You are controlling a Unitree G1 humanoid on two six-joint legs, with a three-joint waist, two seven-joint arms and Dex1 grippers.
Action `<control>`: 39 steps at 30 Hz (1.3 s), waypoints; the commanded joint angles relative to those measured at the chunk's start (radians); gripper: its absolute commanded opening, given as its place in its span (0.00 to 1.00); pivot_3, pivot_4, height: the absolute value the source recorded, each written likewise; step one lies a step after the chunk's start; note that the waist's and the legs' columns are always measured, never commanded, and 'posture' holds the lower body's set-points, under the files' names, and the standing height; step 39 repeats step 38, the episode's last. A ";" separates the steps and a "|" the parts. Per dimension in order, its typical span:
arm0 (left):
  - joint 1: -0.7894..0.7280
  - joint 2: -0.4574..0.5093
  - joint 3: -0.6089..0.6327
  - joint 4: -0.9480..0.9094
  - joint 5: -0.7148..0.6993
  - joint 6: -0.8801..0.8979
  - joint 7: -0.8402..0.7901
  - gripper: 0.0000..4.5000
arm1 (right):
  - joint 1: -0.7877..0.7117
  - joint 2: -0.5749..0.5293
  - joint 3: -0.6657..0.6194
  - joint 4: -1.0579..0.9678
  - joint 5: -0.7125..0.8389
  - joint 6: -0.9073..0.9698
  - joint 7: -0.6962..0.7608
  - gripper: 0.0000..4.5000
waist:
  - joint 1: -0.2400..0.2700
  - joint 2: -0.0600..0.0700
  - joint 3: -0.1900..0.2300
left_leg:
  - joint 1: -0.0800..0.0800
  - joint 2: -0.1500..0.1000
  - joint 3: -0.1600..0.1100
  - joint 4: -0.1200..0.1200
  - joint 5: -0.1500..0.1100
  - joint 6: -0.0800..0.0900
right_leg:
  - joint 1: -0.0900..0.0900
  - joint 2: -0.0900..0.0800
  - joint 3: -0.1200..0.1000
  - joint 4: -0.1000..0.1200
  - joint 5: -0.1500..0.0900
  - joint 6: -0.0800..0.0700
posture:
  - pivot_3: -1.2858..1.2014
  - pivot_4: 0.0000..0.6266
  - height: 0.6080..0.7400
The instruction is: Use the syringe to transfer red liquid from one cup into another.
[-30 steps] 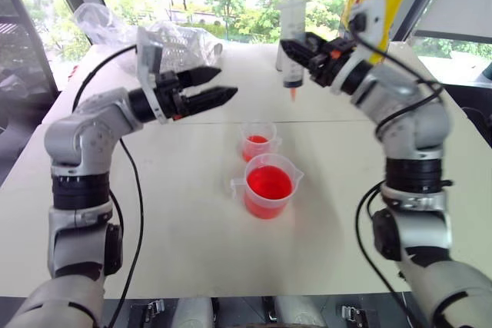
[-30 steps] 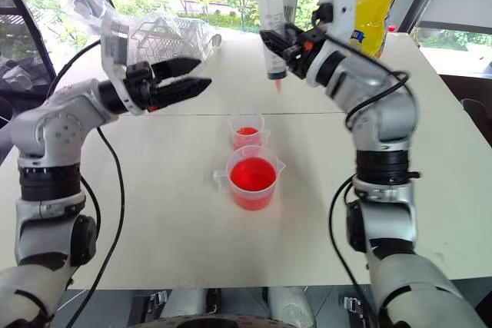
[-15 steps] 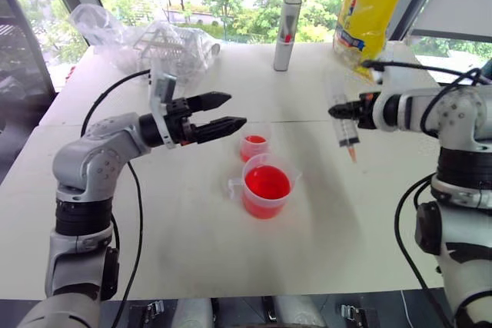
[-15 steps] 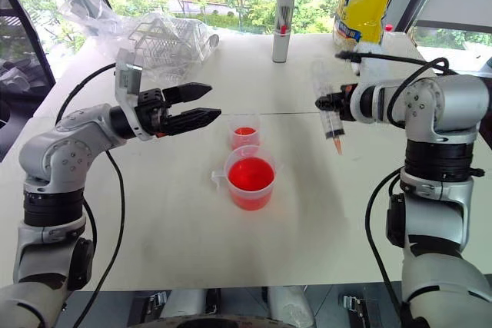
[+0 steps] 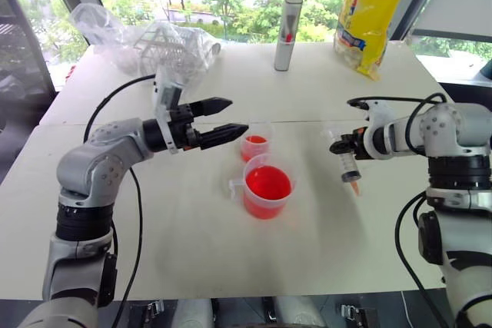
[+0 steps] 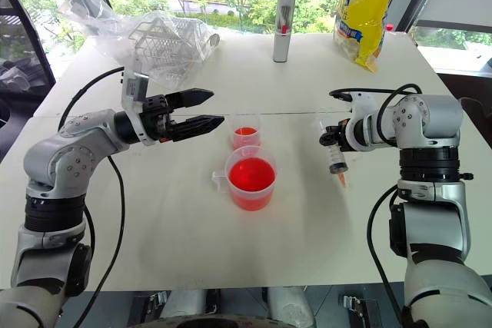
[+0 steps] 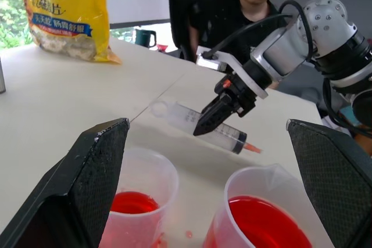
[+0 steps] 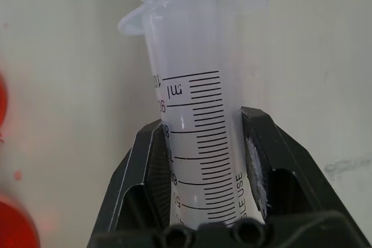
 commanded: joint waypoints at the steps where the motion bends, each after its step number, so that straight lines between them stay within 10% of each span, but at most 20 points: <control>1: -0.002 0.012 0.019 -0.041 -0.012 -0.021 0.010 0.99 | 0.023 0.012 -0.022 -0.015 0.089 0.006 -0.085 0.31 | 0.000 0.000 0.000 | 0.000 0.000 0.000 0.000 0.000 0.000 | 0.000 0.000 0.000 -0.001 0.000 0.000 | 0.52 0.24 1.00; 9: -0.004 0.026 -0.001 -0.033 0.006 -0.038 0.010 1.00 | 0.036 0.021 -0.045 -0.030 0.255 0.006 -0.249 0.99 | -0.001 0.000 0.000 | 0.000 0.001 0.000 0.000 0.000 0.000 | 0.001 0.000 0.000 -0.001 0.000 0.000 | 0.52 0.24 1.00; 20: 0.028 0.083 -0.007 -0.044 0.019 -0.041 -0.033 1.00 | 0.071 -0.387 0.100 -0.433 0.424 0.006 0.046 0.99 | 0.002 0.001 0.001 | -0.002 0.001 -0.001 -0.004 -0.001 0.002 | 0.001 0.000 -0.001 -0.008 0.000 0.000 | 0.52 0.24 1.00; 32: 0.181 0.224 0.028 -0.153 -0.003 -0.007 -0.070 1.00 | 0.668 -0.621 -0.389 -0.769 0.172 -0.617 0.843 0.99 | 0.003 0.000 0.000 | 0.000 0.002 -0.002 -0.003 -0.001 0.002 | 0.004 -0.001 -0.003 -0.009 0.000 0.001 | 0.52 0.24 1.00; 39: 0.214 0.282 0.053 -0.171 -0.030 0.008 -0.077 1.00 | 0.783 -0.594 -0.512 -0.774 0.147 -0.677 0.968 0.99 | 0.002 0.000 0.001 | 0.004 0.002 -0.002 -0.001 -0.001 0.002 | 0.008 -0.001 -0.003 -0.009 0.000 0.001 | 0.52 0.24 1.00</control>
